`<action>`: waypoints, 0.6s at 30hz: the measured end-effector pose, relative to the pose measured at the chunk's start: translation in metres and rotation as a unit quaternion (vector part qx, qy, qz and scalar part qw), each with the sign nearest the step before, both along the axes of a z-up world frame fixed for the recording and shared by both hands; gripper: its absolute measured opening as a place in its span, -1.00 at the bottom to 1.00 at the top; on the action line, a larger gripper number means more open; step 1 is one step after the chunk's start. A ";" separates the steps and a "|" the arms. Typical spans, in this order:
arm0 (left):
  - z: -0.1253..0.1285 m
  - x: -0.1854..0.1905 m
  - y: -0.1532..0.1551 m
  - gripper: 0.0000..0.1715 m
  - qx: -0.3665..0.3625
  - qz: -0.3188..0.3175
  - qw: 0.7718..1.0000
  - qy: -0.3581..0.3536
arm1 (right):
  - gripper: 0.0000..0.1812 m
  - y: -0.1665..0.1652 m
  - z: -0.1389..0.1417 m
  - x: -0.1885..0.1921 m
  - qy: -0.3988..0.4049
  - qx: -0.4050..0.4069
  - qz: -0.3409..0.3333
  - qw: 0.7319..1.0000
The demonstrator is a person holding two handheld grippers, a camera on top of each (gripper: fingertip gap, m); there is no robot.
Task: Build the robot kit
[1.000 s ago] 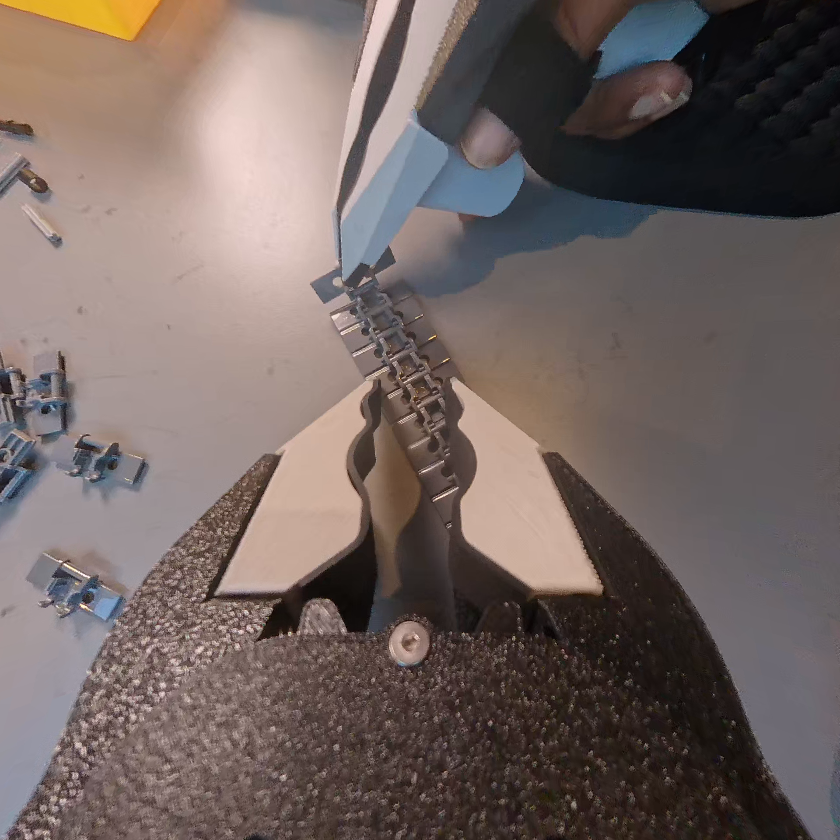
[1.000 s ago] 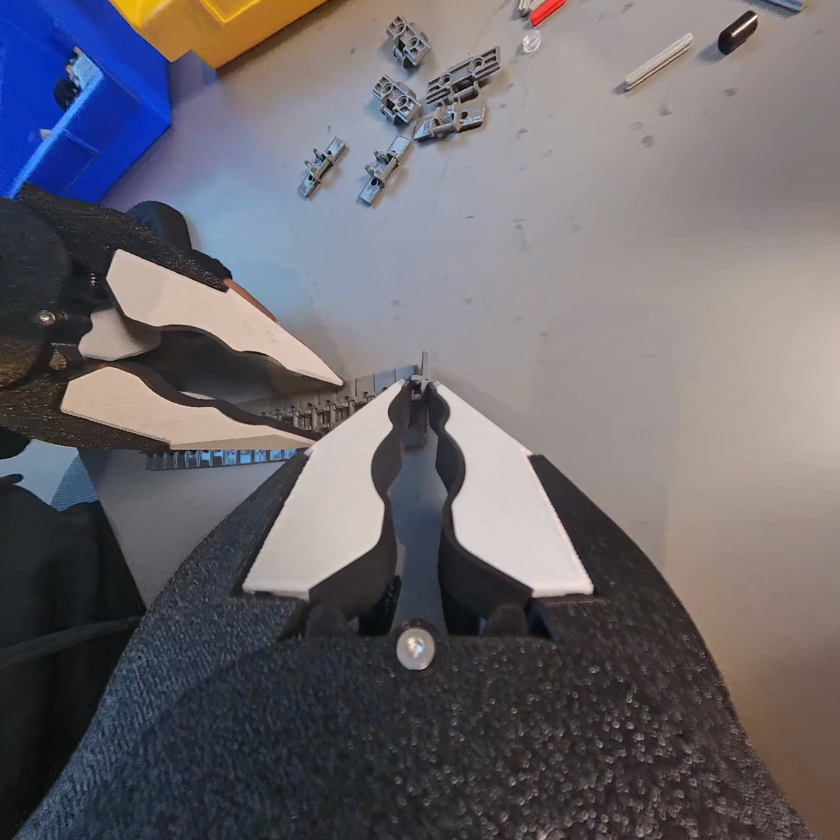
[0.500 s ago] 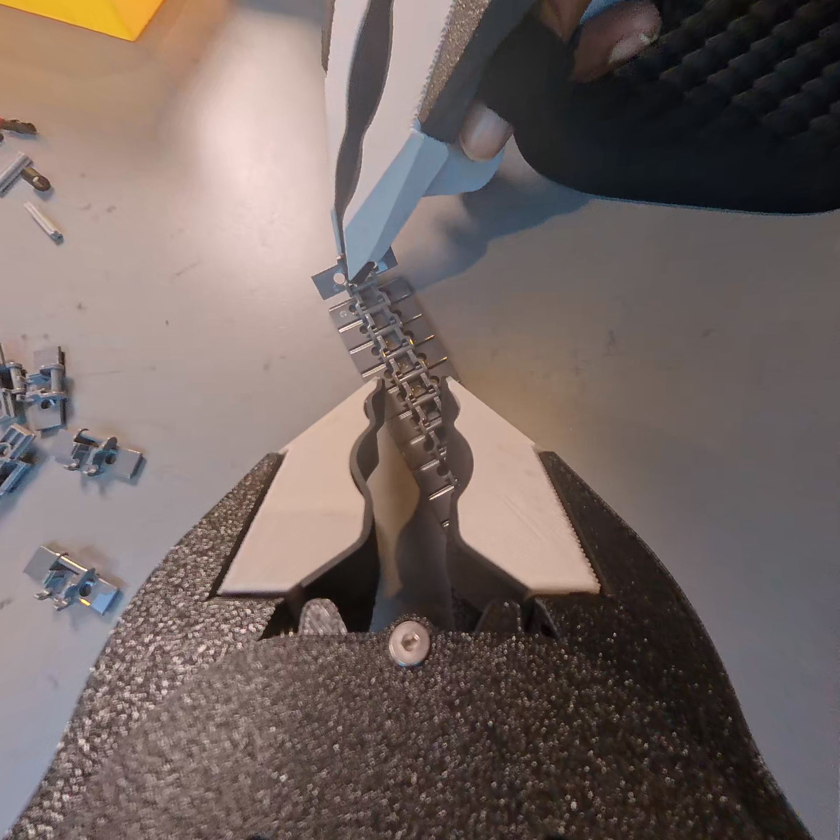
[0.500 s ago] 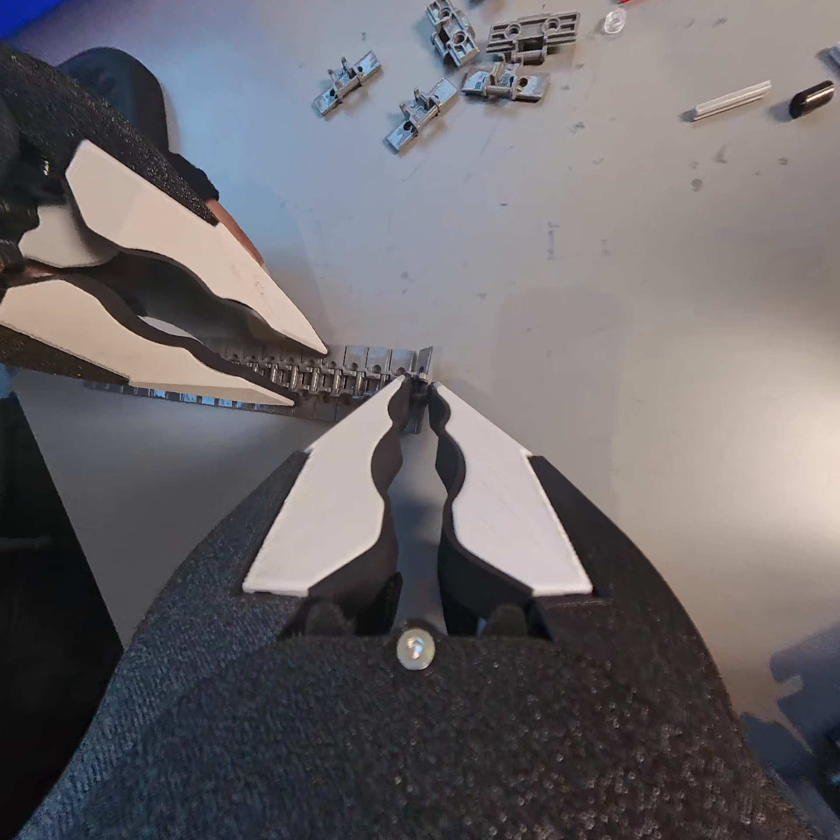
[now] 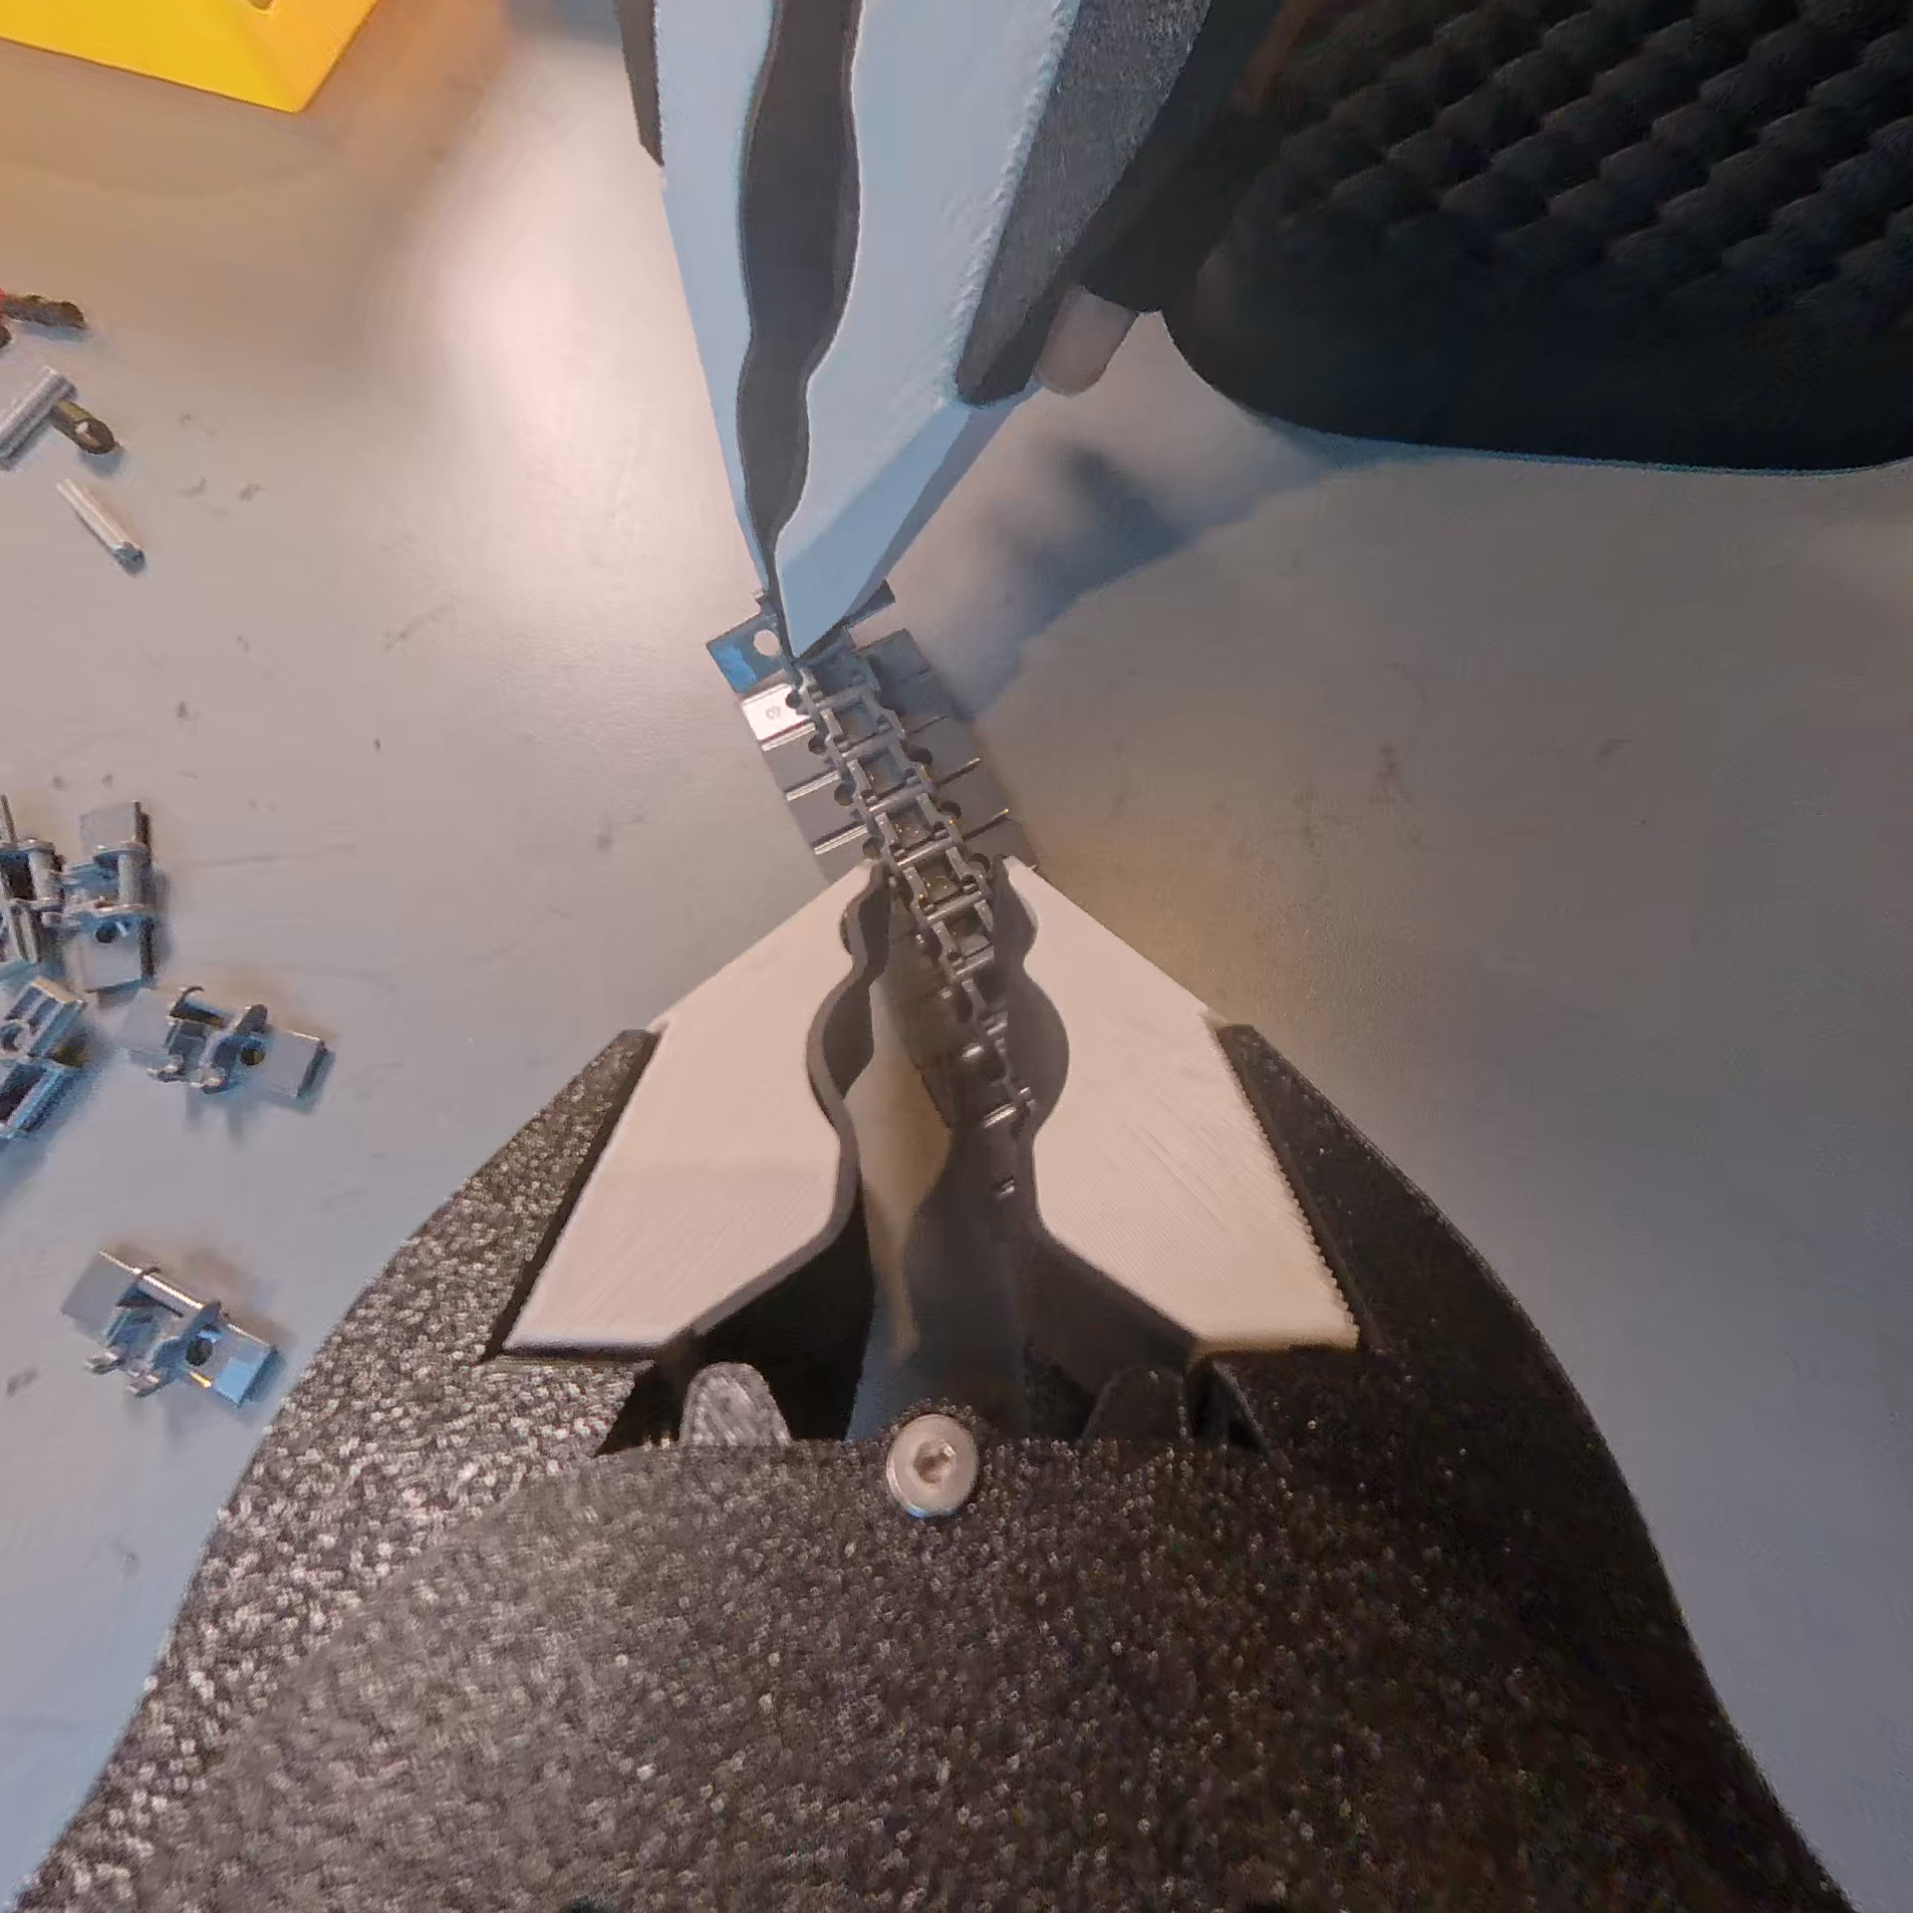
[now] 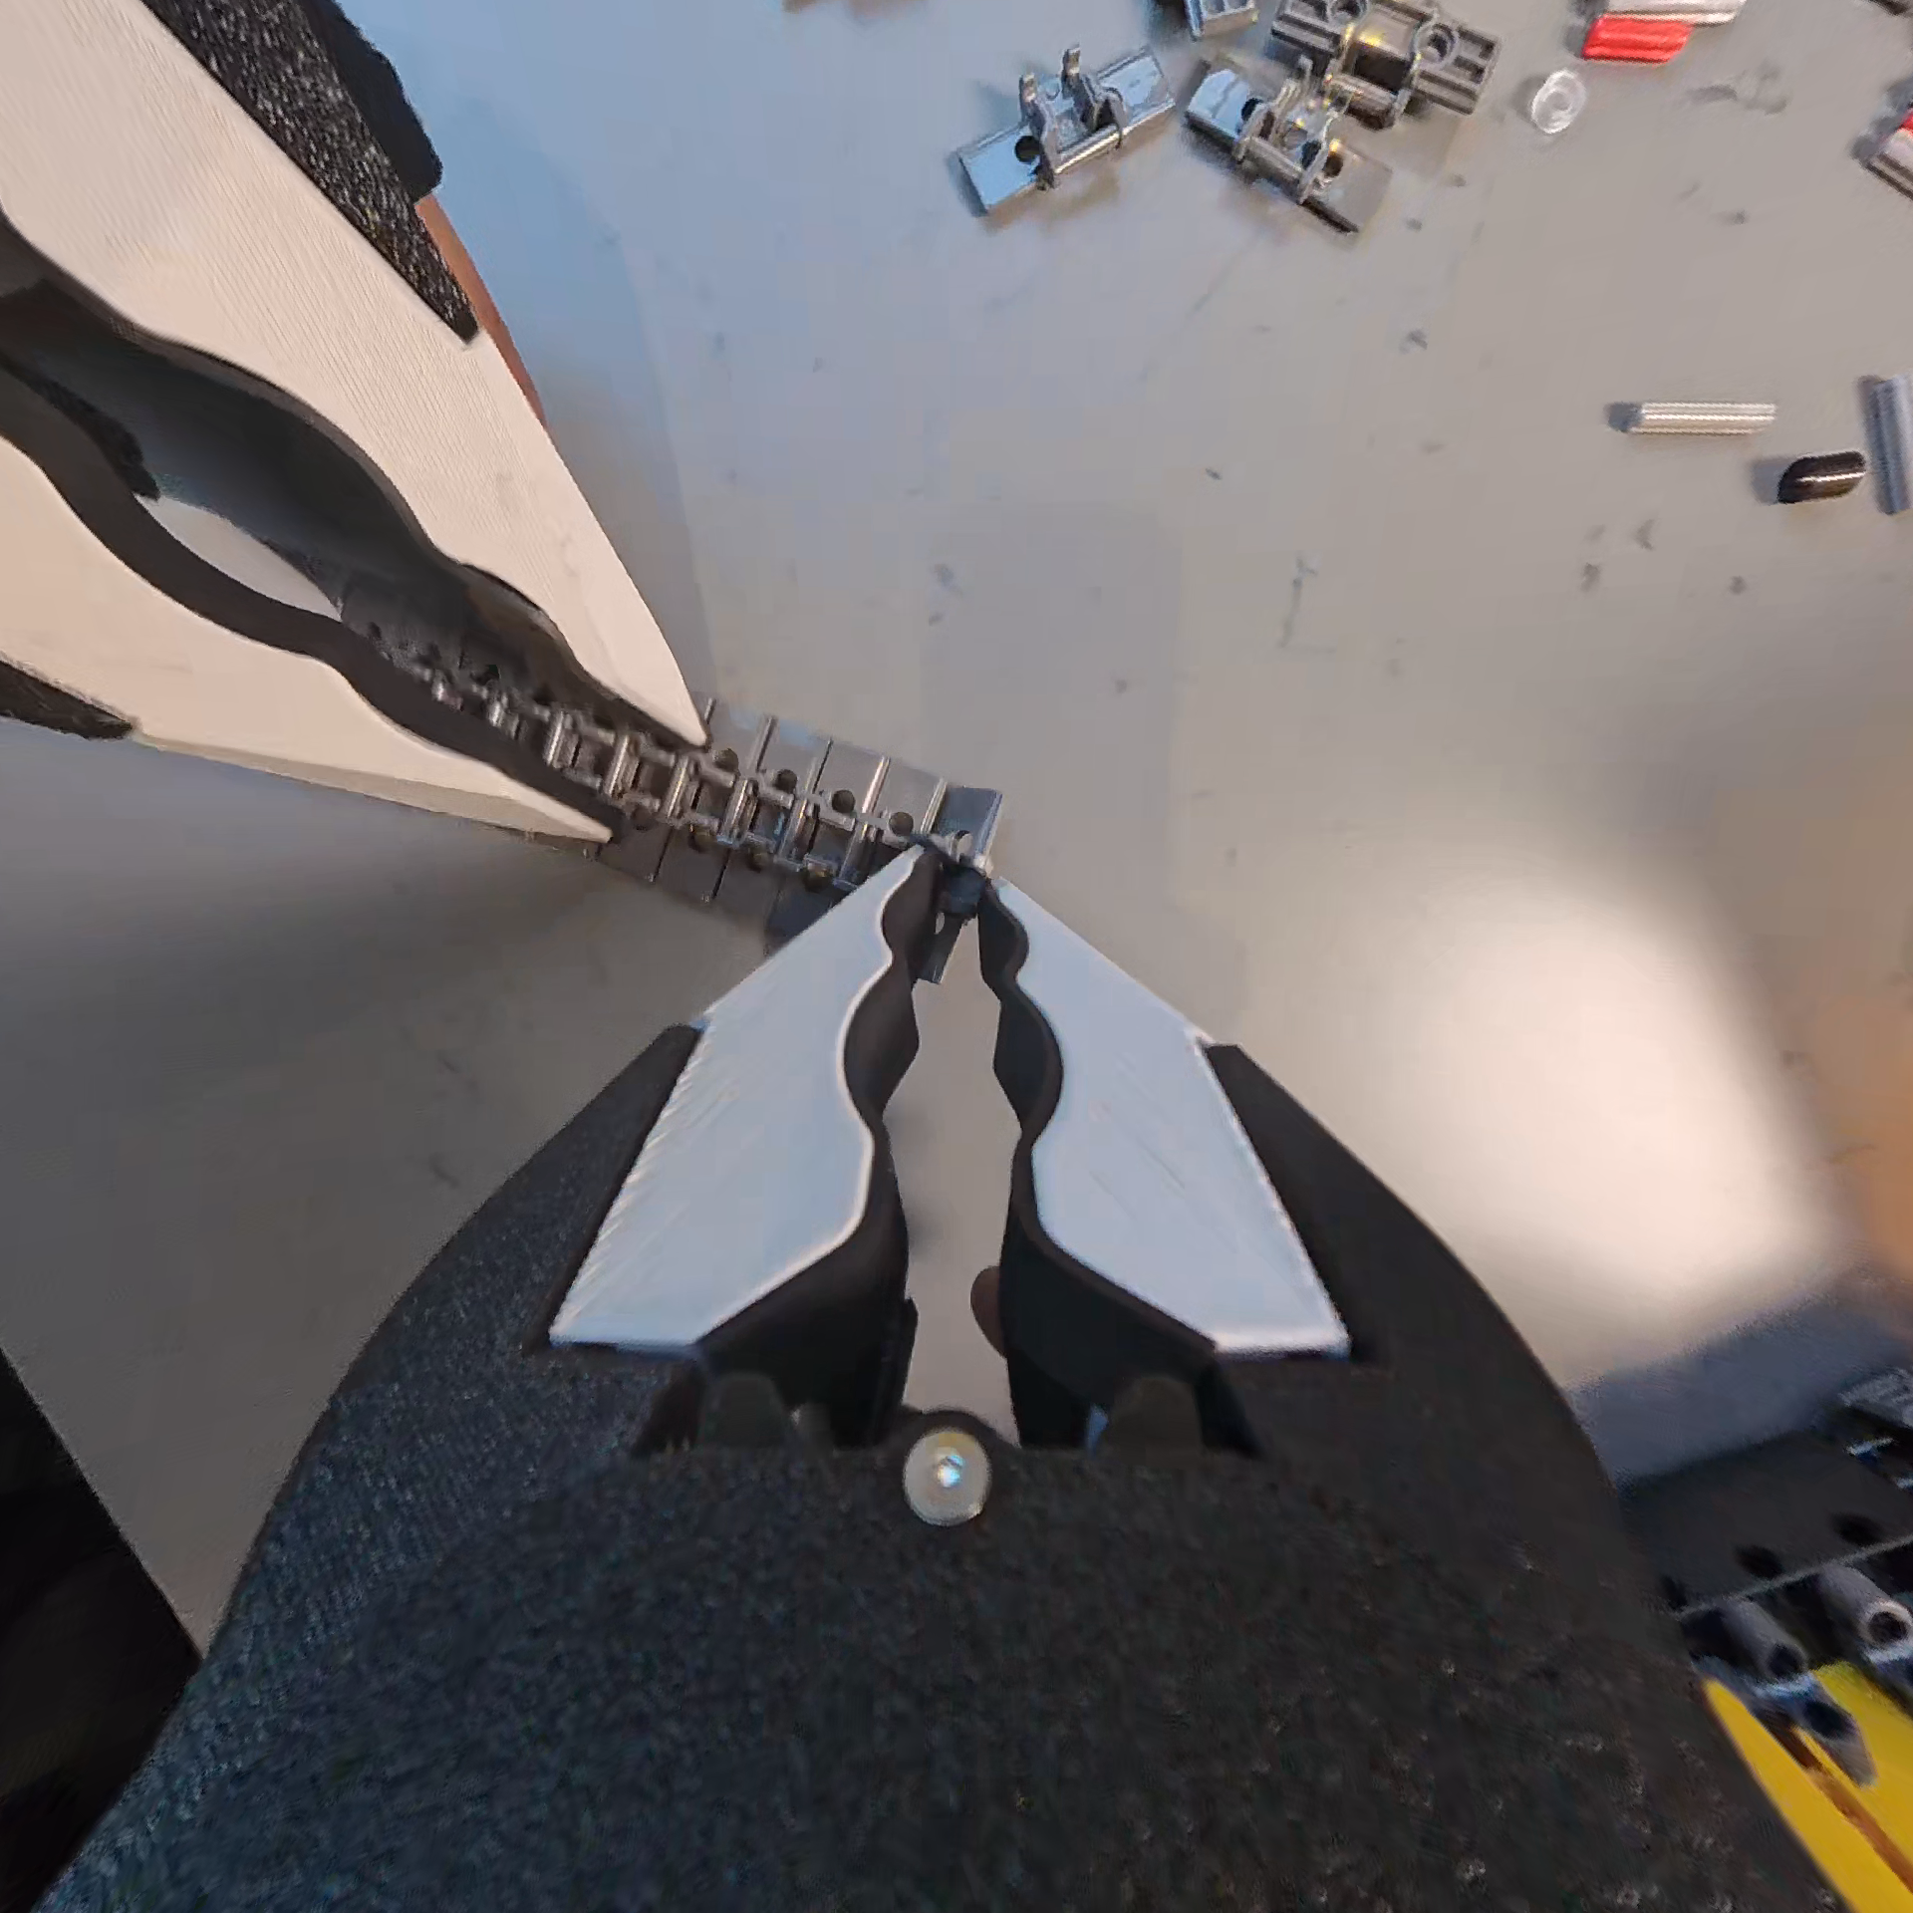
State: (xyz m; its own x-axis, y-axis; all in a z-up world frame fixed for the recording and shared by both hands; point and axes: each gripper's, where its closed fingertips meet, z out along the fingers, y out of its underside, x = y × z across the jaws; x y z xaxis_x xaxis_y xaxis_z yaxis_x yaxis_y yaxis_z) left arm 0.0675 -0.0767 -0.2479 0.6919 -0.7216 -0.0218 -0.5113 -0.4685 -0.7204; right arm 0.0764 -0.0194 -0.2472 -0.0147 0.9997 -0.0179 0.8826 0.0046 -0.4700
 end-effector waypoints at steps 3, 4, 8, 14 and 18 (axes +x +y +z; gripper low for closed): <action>0.000 0.000 0.000 -0.78 0.002 0.000 1.000 0.002 | -0.92 0.000 -0.001 0.000 -0.013 -0.001 0.007 1.000; 0.000 0.000 0.000 -0.78 0.002 0.000 1.000 0.002 | -0.92 0.000 -0.001 0.001 -0.013 -0.004 0.007 1.000; 0.000 0.000 0.000 -0.78 0.006 0.000 1.000 0.006 | -0.92 0.001 0.000 -0.002 -0.024 0.059 0.036 0.997; -0.001 -0.001 0.000 -0.78 0.010 0.002 1.000 0.013 | -0.92 0.002 0.000 -0.004 0.010 0.114 0.042 0.993; -0.001 -0.001 0.000 -0.78 0.012 0.002 1.000 0.014 | -0.92 0.003 0.001 -0.006 0.043 0.099 0.030 0.994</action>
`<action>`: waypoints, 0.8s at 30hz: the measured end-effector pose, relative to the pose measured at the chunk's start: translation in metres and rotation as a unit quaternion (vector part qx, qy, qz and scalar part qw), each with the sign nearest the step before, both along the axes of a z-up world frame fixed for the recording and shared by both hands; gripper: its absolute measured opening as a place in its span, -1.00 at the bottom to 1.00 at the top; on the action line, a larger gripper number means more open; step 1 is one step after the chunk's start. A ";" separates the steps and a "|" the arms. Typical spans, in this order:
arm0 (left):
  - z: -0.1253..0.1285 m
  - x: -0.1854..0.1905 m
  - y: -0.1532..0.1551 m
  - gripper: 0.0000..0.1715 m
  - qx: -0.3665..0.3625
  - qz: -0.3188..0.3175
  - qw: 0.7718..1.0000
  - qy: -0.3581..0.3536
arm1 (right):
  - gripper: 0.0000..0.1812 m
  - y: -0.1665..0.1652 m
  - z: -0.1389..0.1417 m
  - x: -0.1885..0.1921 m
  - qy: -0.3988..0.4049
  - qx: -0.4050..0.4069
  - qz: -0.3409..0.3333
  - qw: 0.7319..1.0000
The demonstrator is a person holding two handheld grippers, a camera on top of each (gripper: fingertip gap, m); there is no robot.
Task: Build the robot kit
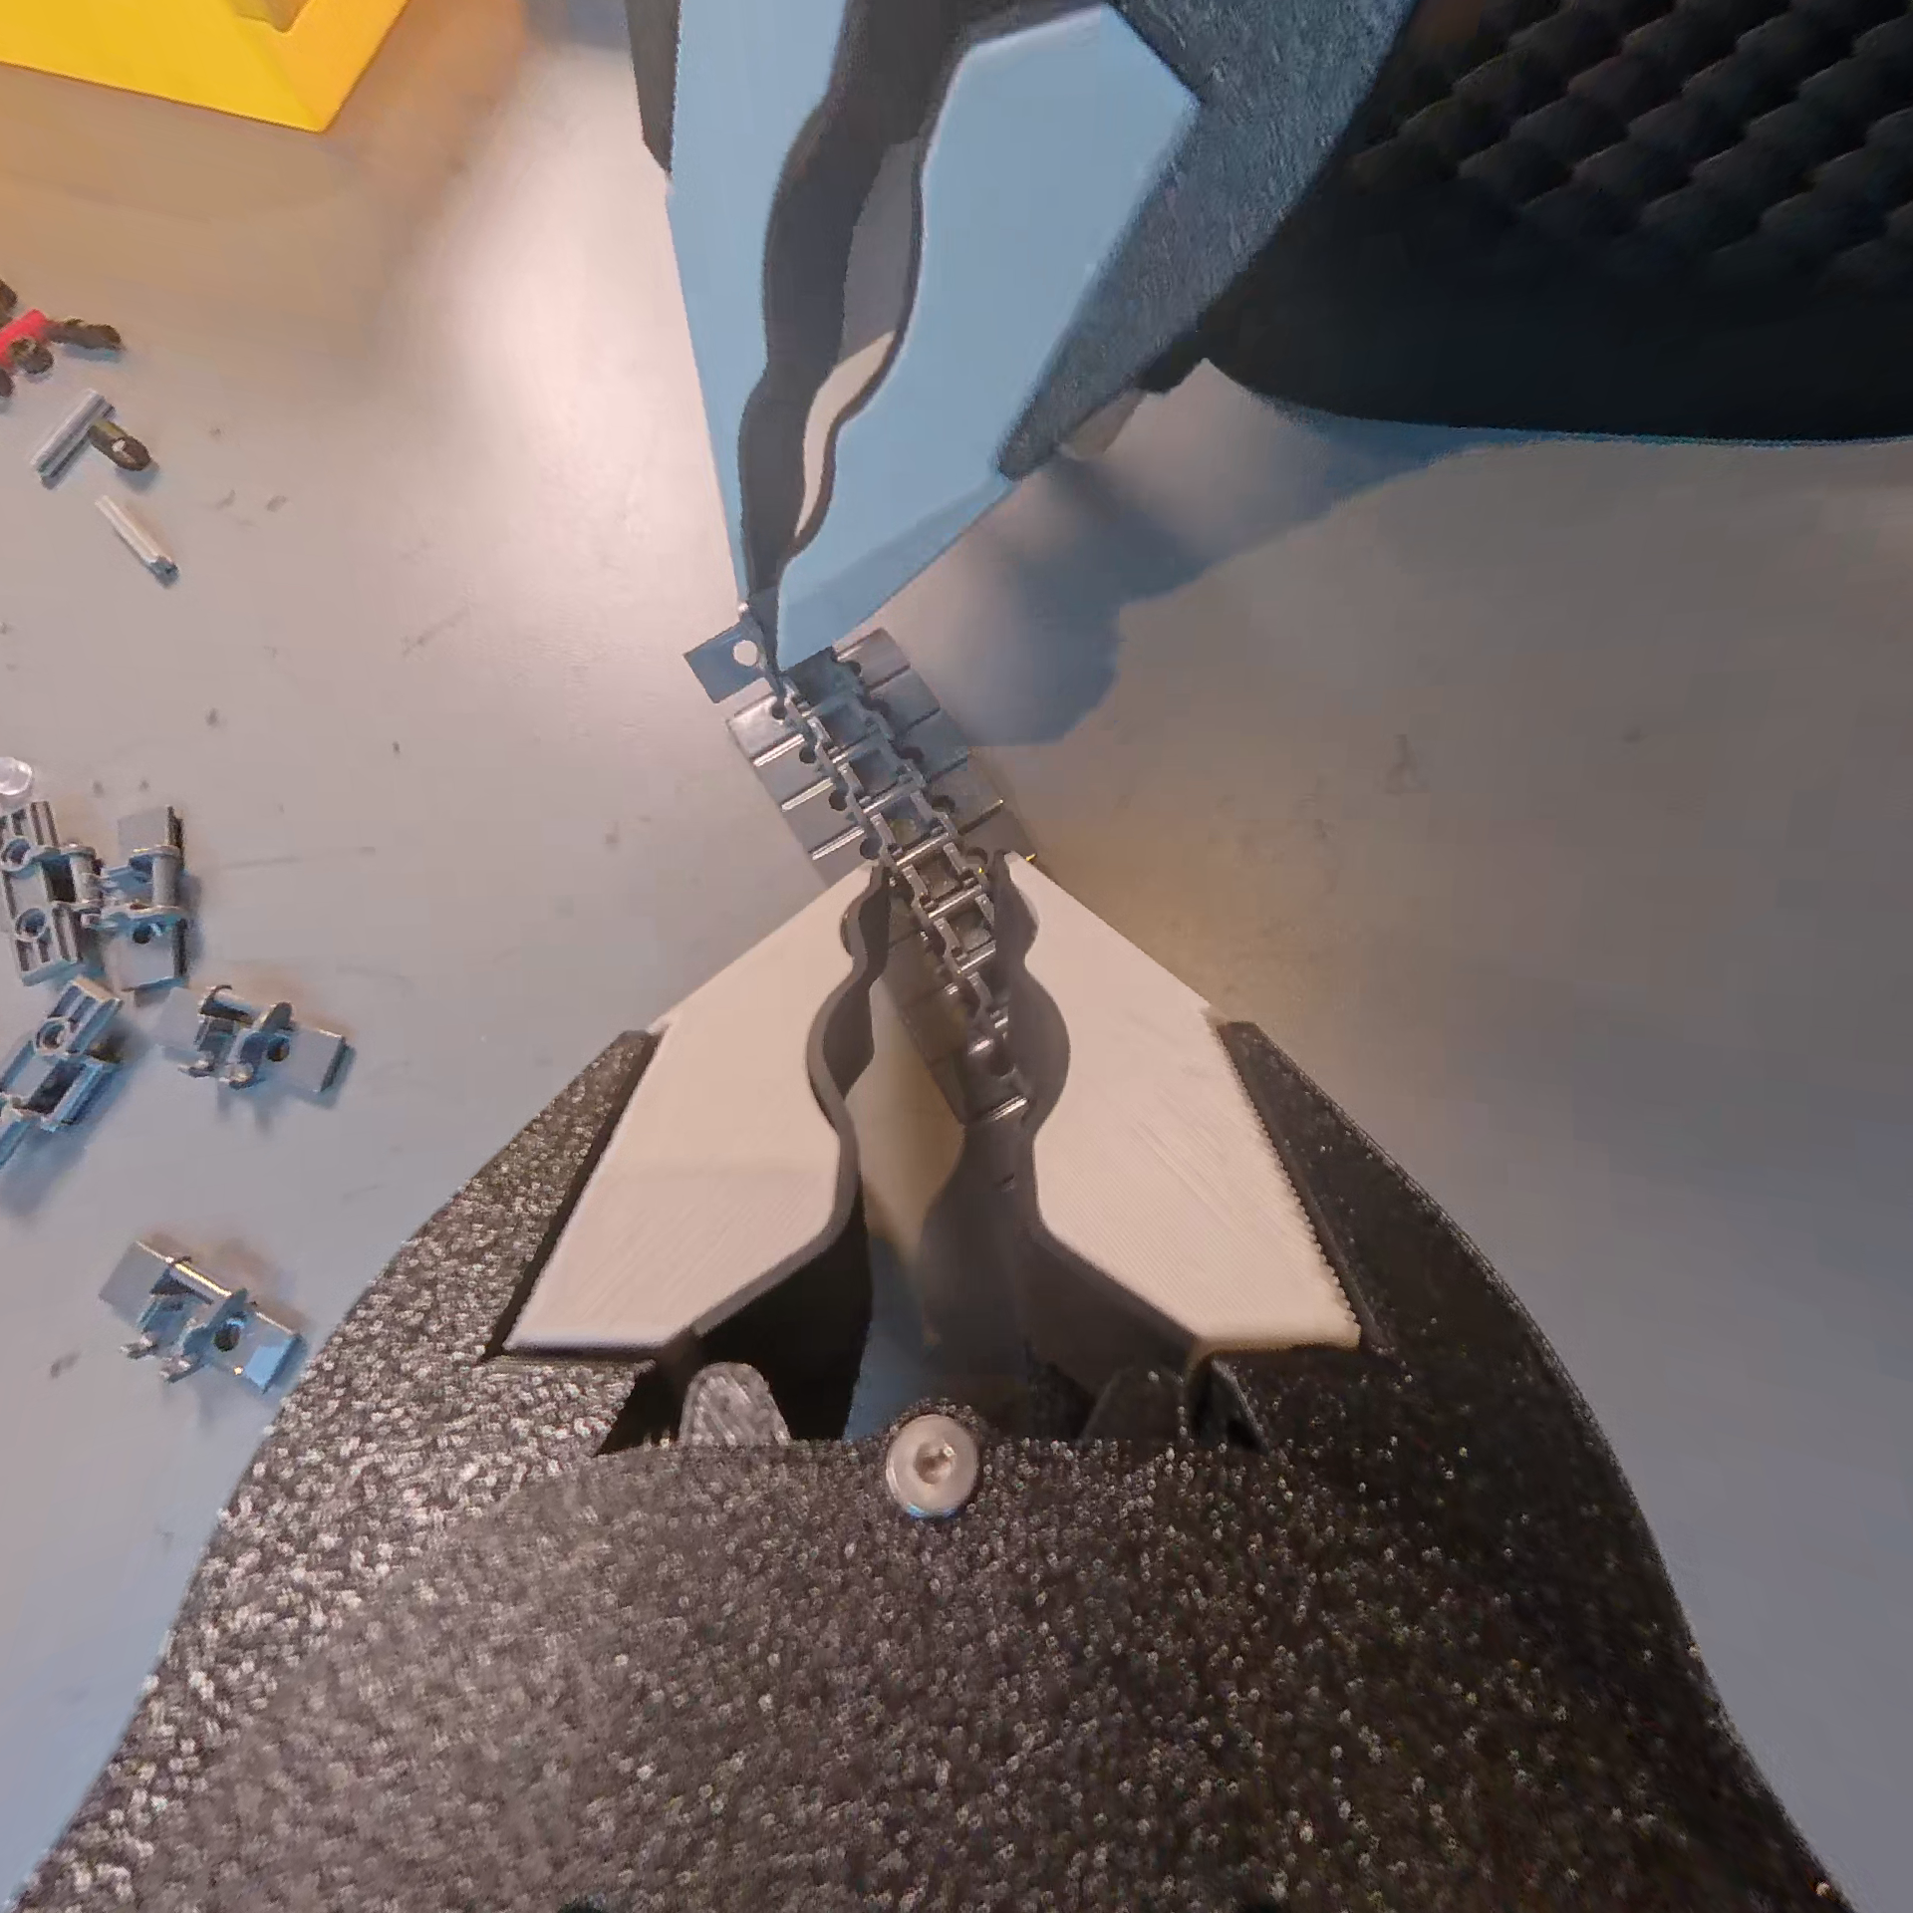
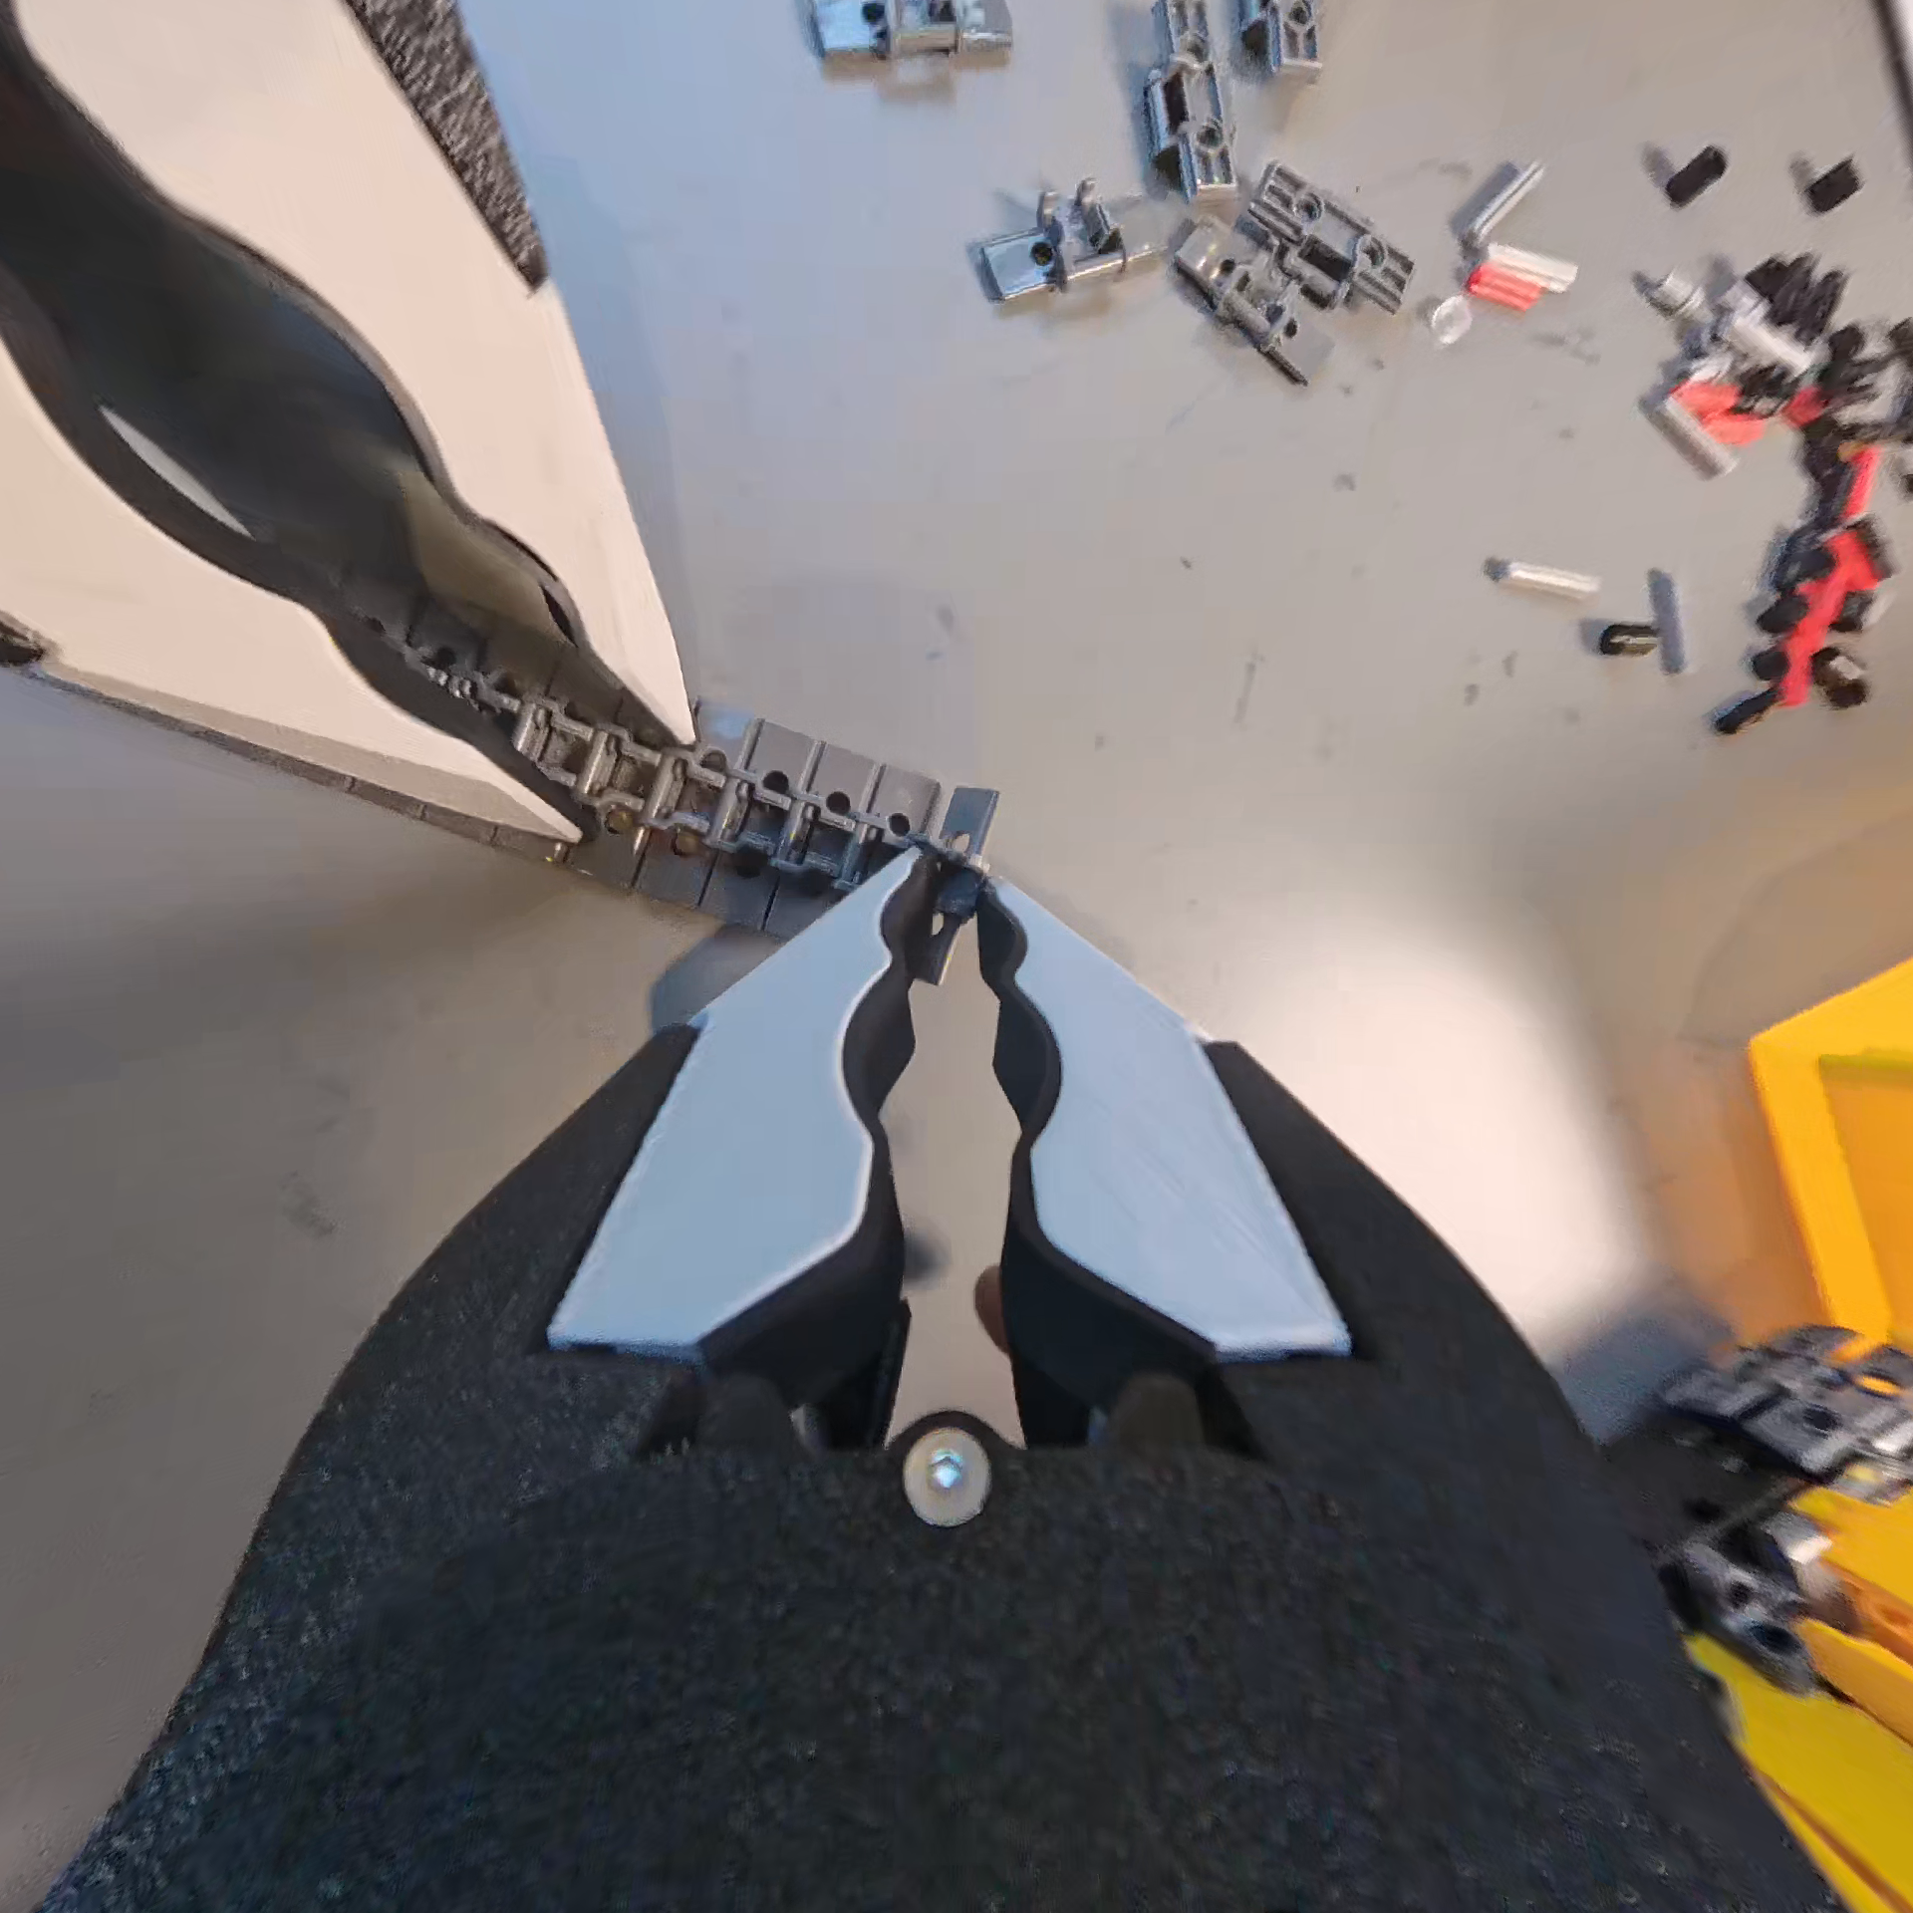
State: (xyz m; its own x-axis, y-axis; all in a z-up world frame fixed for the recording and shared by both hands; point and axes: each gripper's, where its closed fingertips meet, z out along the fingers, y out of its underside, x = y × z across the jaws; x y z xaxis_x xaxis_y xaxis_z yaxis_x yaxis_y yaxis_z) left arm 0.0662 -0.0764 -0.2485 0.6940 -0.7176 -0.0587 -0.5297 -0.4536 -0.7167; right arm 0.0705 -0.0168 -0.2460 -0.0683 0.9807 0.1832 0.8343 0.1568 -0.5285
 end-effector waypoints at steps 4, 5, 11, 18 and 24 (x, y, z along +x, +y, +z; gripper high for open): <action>0.000 0.000 0.000 -0.78 -0.003 0.000 1.000 -0.004 | -0.87 0.000 0.001 0.000 -0.007 -0.110 -0.015 0.994; 0.000 0.000 0.000 -0.78 -0.004 -0.001 1.000 -0.005 | -0.74 0.004 0.002 0.001 -0.007 -0.132 -0.027 0.991; 0.000 0.000 -0.002 -0.78 -0.009 -0.004 1.000 -0.010 | -0.68 0.015 0.022 0.004 0.028 -0.184 -0.030 0.982; 0.001 0.002 -0.004 -0.78 -0.029 -0.012 0.999 -0.031 | -0.72 -0.008 0.016 0.009 0.032 -0.121 0.072 0.990; 0.002 0.005 -0.008 -0.71 -0.051 -0.027 0.997 -0.052 | -0.66 -0.020 0.001 0.010 0.023 -0.061 0.128 0.990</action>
